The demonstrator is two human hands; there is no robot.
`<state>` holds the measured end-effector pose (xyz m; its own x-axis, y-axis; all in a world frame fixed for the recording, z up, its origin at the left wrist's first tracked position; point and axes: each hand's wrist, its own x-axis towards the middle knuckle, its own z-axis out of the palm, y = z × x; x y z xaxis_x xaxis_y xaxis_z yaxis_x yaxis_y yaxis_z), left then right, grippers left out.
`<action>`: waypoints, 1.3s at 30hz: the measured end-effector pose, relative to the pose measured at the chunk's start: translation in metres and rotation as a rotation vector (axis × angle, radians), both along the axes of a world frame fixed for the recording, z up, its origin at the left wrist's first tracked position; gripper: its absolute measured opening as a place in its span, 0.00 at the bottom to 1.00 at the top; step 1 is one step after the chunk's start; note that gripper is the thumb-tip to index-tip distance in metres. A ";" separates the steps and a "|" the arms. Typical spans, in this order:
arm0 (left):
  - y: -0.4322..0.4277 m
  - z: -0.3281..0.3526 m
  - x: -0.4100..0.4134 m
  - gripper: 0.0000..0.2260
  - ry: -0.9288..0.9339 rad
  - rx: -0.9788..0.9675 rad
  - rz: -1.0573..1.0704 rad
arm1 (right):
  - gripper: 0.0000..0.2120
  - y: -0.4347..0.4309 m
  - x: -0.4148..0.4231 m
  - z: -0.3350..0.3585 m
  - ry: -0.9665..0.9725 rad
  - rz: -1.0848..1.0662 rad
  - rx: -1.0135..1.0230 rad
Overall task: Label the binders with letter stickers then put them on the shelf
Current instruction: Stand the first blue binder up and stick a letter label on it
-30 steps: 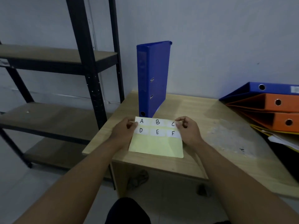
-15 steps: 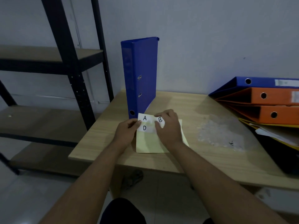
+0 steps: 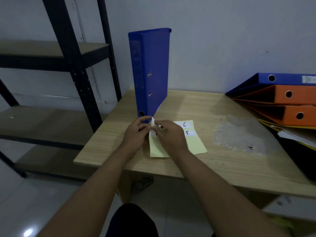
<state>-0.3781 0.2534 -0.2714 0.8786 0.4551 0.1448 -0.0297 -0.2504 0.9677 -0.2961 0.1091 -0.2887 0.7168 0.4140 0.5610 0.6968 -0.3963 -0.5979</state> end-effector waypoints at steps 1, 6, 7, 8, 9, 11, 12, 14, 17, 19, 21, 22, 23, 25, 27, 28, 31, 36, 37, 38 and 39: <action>-0.001 0.000 -0.001 0.15 0.007 0.005 0.004 | 0.14 -0.001 0.000 0.000 0.001 0.002 0.028; -0.005 0.000 -0.004 0.14 0.018 0.060 0.025 | 0.12 -0.001 -0.003 -0.002 0.042 -0.015 0.062; -0.005 0.001 -0.005 0.14 0.019 0.062 0.027 | 0.11 0.000 -0.002 -0.003 0.041 -0.016 0.050; -0.005 0.000 -0.005 0.14 0.019 0.061 0.031 | 0.11 0.000 -0.002 -0.004 0.034 -0.017 0.037; -0.005 0.000 -0.006 0.14 0.015 0.066 0.039 | 0.11 0.001 -0.003 -0.004 0.030 -0.016 0.024; -0.006 0.000 -0.007 0.14 0.006 0.092 0.061 | 0.10 0.001 -0.002 -0.005 0.025 -0.019 0.003; -0.007 0.000 -0.007 0.14 0.003 0.105 0.072 | 0.10 0.001 -0.001 -0.006 0.028 -0.020 -0.004; -0.008 0.000 -0.007 0.13 -0.002 0.123 0.089 | 0.11 0.000 -0.001 -0.005 0.055 -0.013 0.000; -0.007 -0.002 -0.006 0.13 -0.003 0.137 0.102 | 0.12 -0.001 -0.002 -0.002 0.124 0.017 0.021; -0.006 -0.003 -0.005 0.13 -0.003 0.143 0.111 | 0.12 -0.001 -0.002 -0.002 0.152 0.023 0.023; -0.006 -0.004 -0.003 0.12 -0.002 0.145 0.120 | 0.12 -0.002 -0.001 -0.001 0.187 0.018 0.045; -0.005 -0.005 -0.003 0.12 -0.002 0.144 0.122 | 0.12 -0.002 -0.001 -0.001 0.202 0.016 0.059; -0.005 -0.005 -0.003 0.12 -0.002 0.140 0.121 | 0.12 -0.003 -0.001 -0.001 0.213 0.018 0.074; -0.006 -0.005 -0.003 0.11 -0.003 0.138 0.120 | 0.12 -0.005 0.000 0.000 0.233 0.018 0.106; -0.007 -0.004 -0.003 0.10 -0.002 0.144 0.133 | 0.12 -0.005 0.003 -0.002 0.264 -0.001 0.133; -0.008 -0.004 -0.003 0.10 0.001 0.146 0.142 | 0.12 -0.004 0.005 -0.003 0.281 -0.021 0.151; -0.009 -0.002 -0.002 0.10 0.019 0.152 0.173 | 0.12 -0.002 0.011 -0.006 0.353 -0.097 0.242; -0.012 -0.002 0.000 0.06 0.064 0.197 0.214 | 0.13 -0.005 0.016 -0.003 0.478 -0.227 0.431; -0.013 -0.002 0.000 0.06 0.066 0.204 0.224 | 0.13 -0.007 0.016 0.000 0.508 -0.241 0.476; -0.013 -0.003 0.000 0.05 0.063 0.209 0.233 | 0.12 -0.008 0.016 0.001 0.533 -0.252 0.523; -0.013 -0.004 0.001 0.05 0.064 0.212 0.241 | 0.12 -0.009 0.016 0.003 0.545 -0.267 0.563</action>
<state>-0.3774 0.2401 -0.2750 0.7599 0.6165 0.2062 0.1144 -0.4391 0.8911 -0.2800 0.0996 -0.2858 0.9827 -0.0478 0.1792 0.1770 -0.0472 -0.9831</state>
